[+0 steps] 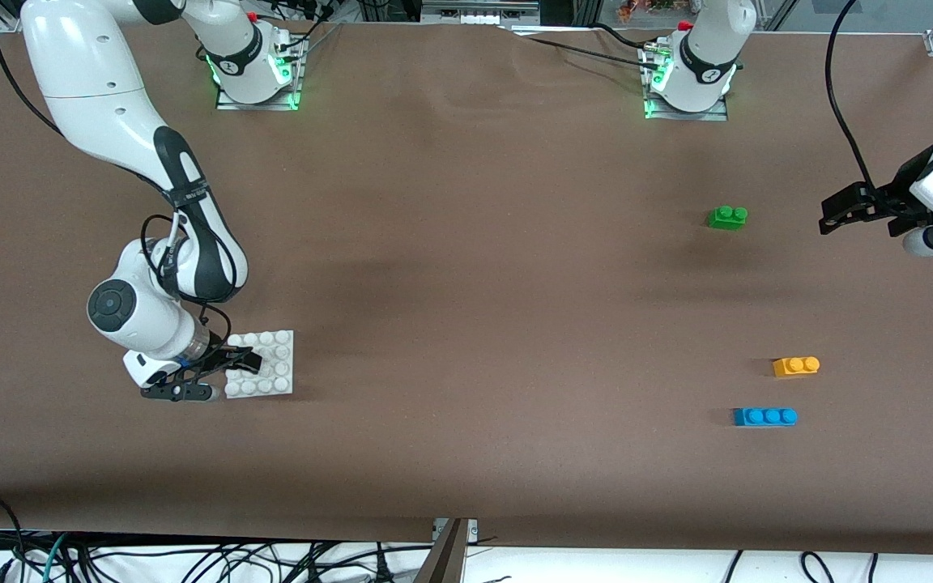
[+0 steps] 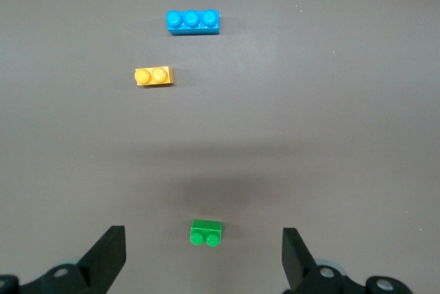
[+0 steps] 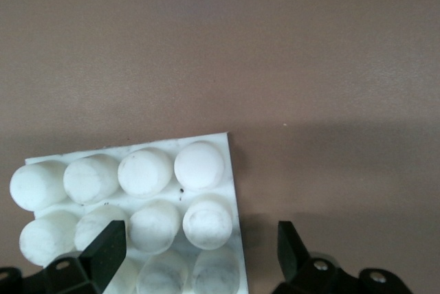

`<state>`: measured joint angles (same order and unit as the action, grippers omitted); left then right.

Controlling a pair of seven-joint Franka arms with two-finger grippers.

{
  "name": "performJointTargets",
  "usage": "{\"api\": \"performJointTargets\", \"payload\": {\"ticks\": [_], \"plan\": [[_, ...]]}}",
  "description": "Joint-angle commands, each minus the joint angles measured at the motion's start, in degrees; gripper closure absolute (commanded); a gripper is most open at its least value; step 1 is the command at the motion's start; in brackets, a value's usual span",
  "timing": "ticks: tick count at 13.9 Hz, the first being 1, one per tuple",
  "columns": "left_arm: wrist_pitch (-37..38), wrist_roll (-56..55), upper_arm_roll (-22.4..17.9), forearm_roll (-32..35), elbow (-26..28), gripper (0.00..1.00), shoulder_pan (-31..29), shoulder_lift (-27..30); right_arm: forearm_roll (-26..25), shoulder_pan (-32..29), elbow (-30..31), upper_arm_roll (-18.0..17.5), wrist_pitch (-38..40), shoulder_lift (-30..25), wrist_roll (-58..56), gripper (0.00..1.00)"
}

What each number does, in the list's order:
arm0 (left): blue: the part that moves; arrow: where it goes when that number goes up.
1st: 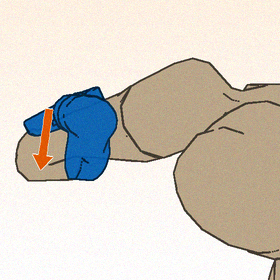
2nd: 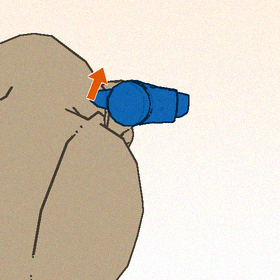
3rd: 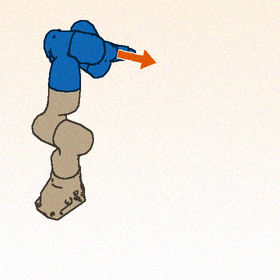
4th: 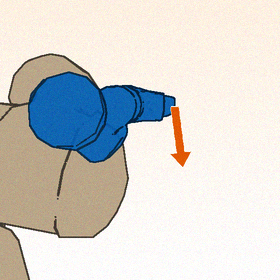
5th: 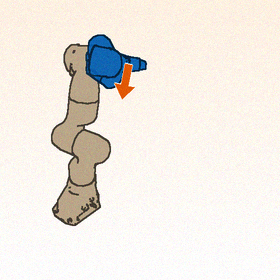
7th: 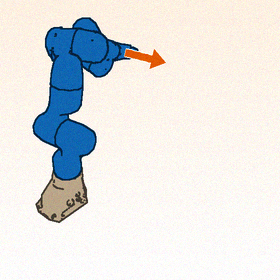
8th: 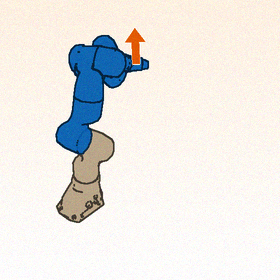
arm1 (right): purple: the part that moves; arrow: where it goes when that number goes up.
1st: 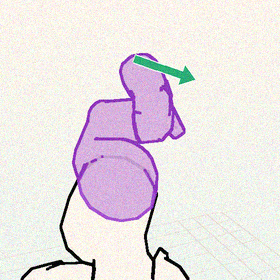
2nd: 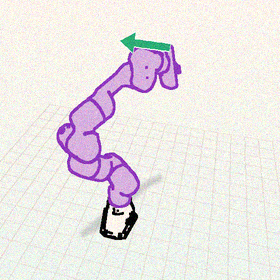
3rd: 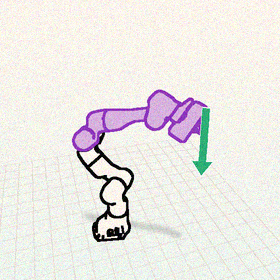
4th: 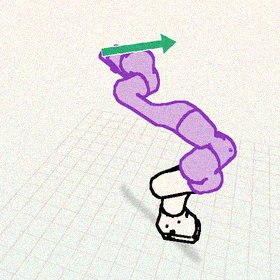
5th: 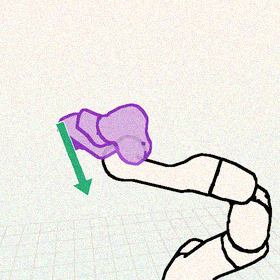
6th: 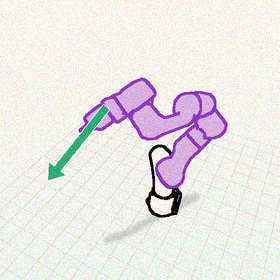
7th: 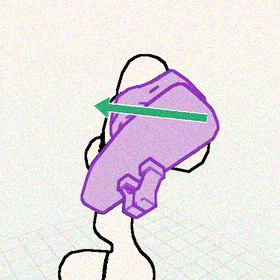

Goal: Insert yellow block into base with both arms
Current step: 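Push the white base plate with the right gripper toward the table center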

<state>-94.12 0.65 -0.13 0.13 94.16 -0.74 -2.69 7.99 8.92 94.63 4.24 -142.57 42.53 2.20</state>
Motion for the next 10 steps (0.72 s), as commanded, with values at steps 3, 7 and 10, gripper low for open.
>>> {"api": "performJointTargets", "payload": {"ticks": [3, 7, 10], "plan": [[0.69, -0.12, 0.13, -0.66, -1.35, 0.0, -0.14, -0.47, 0.71, 0.05, 0.55, -1.25, -1.22, 0.19, 1.84, 0.24], [0.69, -0.12, 0.13, -0.66, -1.35, 0.0, -0.14, -0.47, 0.71, -0.04, 0.55, -1.95, -1.22, 0.19, 1.93, 0.27], [0.69, -0.12, 0.13, -0.66, -1.43, 0.0, -0.14, -0.47, 0.71, -0.04, 0.55, -2.13, -1.39, 0.28, 1.93, 0.27]]}}
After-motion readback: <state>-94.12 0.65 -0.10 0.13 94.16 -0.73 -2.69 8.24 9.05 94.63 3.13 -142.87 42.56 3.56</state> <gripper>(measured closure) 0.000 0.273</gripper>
